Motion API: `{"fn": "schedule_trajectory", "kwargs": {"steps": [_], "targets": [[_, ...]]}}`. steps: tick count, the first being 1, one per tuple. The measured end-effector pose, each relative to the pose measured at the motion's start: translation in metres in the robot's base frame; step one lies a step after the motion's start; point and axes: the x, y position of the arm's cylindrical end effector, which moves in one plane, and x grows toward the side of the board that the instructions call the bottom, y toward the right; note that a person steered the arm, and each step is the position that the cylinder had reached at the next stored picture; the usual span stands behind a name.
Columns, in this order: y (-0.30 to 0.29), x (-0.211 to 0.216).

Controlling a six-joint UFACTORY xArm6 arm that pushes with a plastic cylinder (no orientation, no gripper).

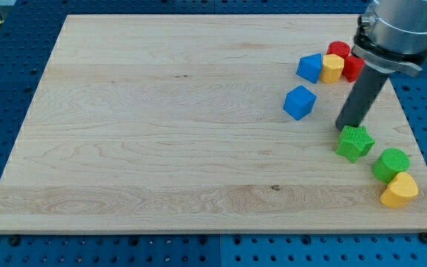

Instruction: Move the blue cube to the down

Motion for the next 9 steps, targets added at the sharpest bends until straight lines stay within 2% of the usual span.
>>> {"fn": "schedule_trajectory", "kwargs": {"steps": [1,2,3,5,6,8,9], "targets": [[-0.05,-0.006],[-0.066,0.013],[-0.048,0.034],[0.009,0.03],[0.018,0.023],[0.039,-0.051],[0.014,-0.073]]}}
